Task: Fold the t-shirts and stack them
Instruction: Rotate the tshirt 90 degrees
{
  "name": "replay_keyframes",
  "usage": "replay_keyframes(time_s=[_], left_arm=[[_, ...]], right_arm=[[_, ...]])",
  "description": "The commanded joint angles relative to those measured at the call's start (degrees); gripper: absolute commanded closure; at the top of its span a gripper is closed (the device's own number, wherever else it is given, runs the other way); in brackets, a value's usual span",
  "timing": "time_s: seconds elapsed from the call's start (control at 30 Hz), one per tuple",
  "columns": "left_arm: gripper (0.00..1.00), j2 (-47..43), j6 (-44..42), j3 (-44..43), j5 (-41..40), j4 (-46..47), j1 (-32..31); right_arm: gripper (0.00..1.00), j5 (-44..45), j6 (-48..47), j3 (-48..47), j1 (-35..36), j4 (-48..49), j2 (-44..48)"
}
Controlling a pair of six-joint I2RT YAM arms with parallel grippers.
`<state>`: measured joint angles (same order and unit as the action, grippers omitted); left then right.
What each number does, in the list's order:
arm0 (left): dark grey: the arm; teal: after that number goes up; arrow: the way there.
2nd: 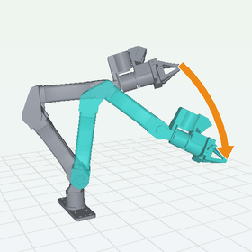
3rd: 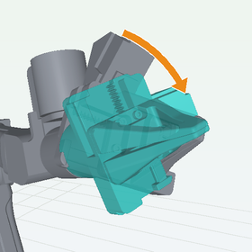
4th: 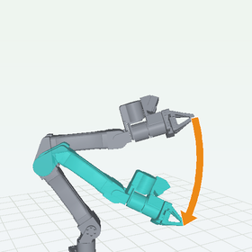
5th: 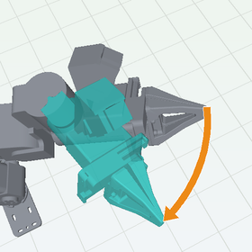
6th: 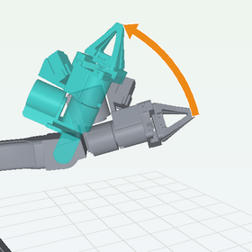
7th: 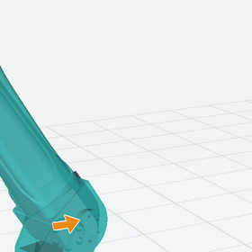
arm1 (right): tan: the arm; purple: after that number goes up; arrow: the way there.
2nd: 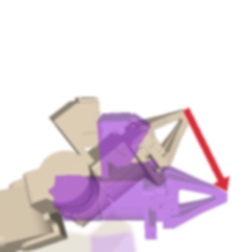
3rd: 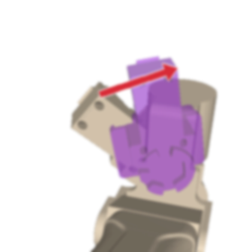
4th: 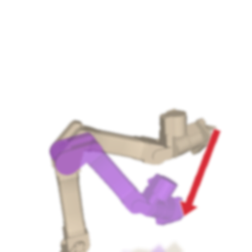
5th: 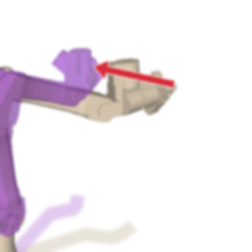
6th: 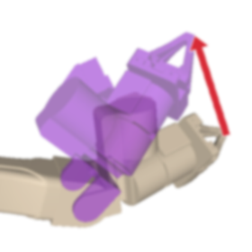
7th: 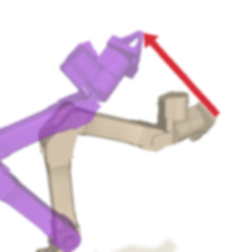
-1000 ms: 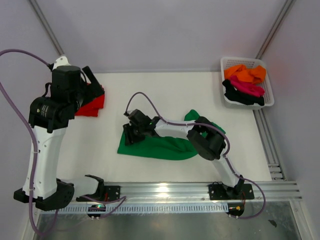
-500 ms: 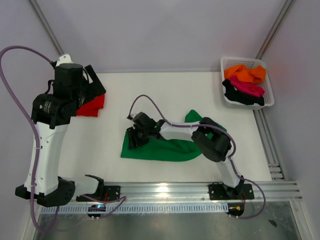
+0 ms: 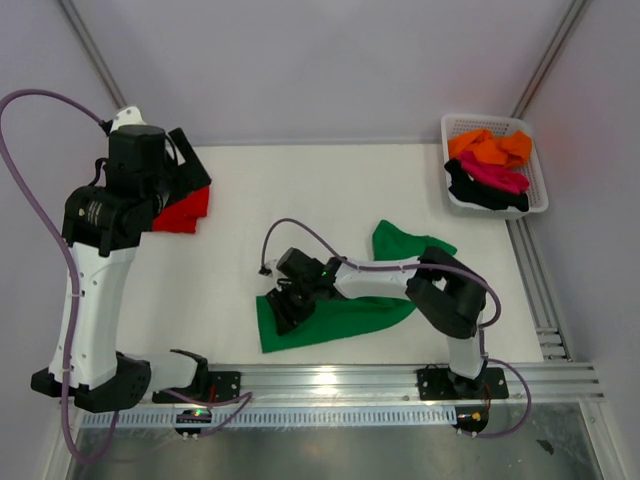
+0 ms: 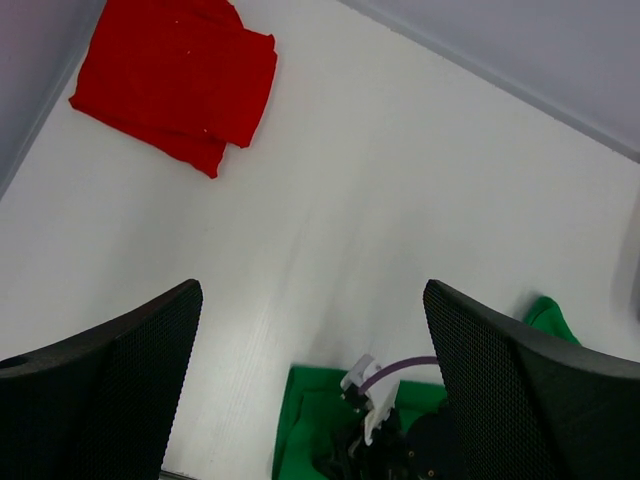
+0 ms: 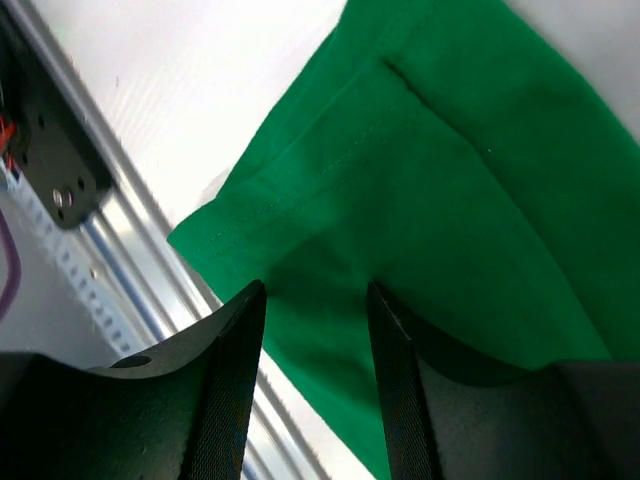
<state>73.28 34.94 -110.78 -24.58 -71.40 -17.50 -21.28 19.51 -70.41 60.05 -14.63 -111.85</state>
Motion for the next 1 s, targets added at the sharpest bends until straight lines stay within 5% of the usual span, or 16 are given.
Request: replay_keyframes(time_s=[0.0, 0.6, 0.97], left_arm=[[0.05, 1.1, -1.5, -2.6, -0.7, 1.9, 0.0], [0.05, 5.0, -1.3, -6.1, 0.4, 2.6, 0.1], [0.05, 4.8, -0.8, -3.3, 0.5, 3.9, 0.1]], right_arm=[[0.50, -3.8, -2.8, 4.8, 1.7, -6.4, 3.8], [0.50, -4.2, 2.3, 26.4, 4.3, -8.0, 24.8], [0.50, 16.2, 4.2, 17.0, 4.3, -5.7, 34.5]])
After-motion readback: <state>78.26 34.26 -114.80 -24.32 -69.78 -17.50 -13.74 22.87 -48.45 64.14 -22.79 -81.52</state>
